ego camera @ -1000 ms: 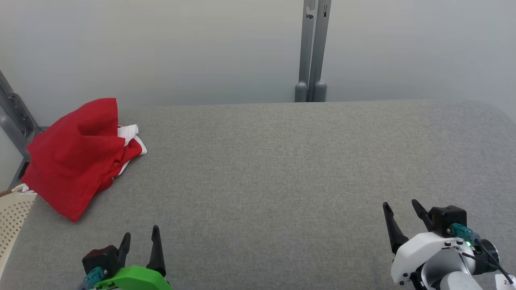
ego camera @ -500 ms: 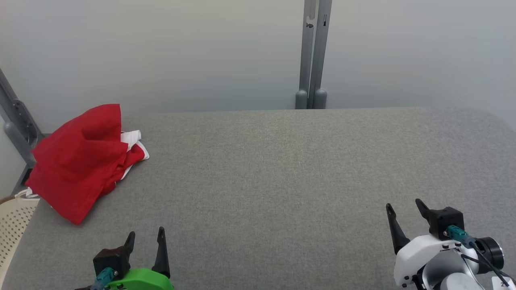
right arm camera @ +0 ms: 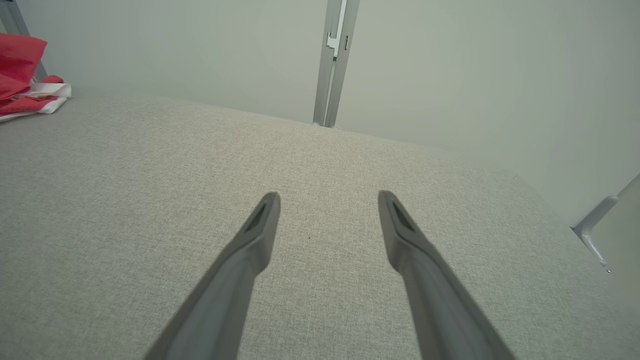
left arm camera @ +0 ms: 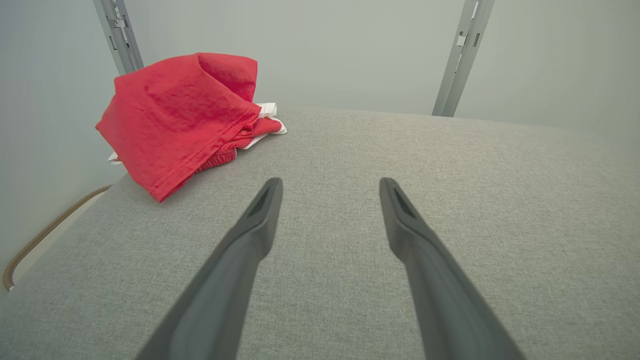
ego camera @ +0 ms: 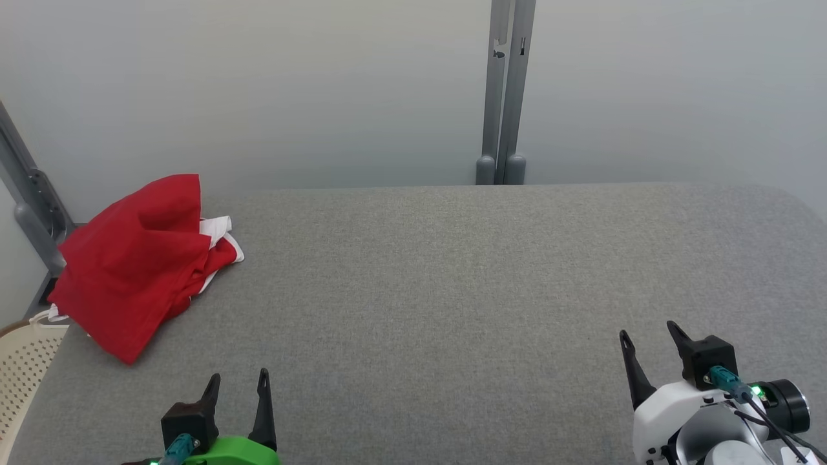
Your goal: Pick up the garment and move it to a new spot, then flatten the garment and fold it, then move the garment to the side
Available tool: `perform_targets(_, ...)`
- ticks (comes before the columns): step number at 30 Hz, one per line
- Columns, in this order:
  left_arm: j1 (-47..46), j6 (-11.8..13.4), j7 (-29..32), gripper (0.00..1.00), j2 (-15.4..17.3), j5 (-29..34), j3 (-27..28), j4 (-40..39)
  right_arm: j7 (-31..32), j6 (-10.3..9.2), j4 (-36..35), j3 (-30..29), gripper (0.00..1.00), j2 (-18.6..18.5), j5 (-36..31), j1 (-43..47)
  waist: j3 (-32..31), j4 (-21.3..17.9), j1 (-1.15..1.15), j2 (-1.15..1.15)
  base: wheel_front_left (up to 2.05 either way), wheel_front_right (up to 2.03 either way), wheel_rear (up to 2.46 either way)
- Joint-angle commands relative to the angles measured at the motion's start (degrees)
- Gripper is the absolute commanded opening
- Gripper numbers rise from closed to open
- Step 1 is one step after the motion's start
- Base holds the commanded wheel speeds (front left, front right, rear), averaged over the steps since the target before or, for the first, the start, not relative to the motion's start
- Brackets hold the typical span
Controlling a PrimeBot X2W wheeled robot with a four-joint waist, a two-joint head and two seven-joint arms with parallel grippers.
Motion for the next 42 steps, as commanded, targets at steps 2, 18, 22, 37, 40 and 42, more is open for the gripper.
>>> perform_targets(2, 0.46, 0.41, -0.29, 1.0, 0.55, 0.0, 0.05, -0.37, -0.3, 0.0, 0.11, -0.14, 1.0, -0.28, -0.28, 0.77, 0.0, 0.0, 0.0, 0.0, 0.0, 0.0, 0.0)
perform_targets(18, -0.96, 0.85, -0.1, 1.0, 1.18, -0.63, 0.18, -0.58, -0.67, 0.0, -0.14, -0.5, 1.0, -0.28, 1.01, 0.99, 0.81, 3.72, 0.0, 0.0, 0.0, 0.0, 0.0)
perform_targets(22, -1.35, 1.09, 0.35, 1.0, 1.94, -0.47, 0.22, -0.86, -1.66, 0.0, 0.15, -0.75, 1.0, -0.27, 2.02, 0.24, 1.51, 7.9, 0.0, 0.0, 0.0, 0.0, 0.0)
perform_targets(37, -1.85, 2.04, 1.81, 1.0, 4.43, 0.22, 0.05, -3.31, -4.39, 0.0, 2.96, 0.33, 1.0, -0.27, 4.75, -1.7, 3.26, 20.77, 0.0, 0.0, 0.0, 0.0, 0.0)
perform_targets(40, -1.54, 2.37, 1.65, 1.0, 4.46, -0.15, 0.44, -3.82, -4.73, 0.0, 3.43, 0.93, 1.0, -0.27, 5.0, -2.38, 3.85, 21.37, 0.0, 0.0, 0.0, 0.0, 0.0)
perform_targets(42, -1.33, 2.52, 1.54, 1.0, 4.52, -0.35, 0.55, -4.25, -4.88, 0.0, 3.8, 1.35, 1.0, -0.29, 5.11, -2.94, 4.33, 21.81, 0.0, 0.0, 0.0, 0.0, 0.0)
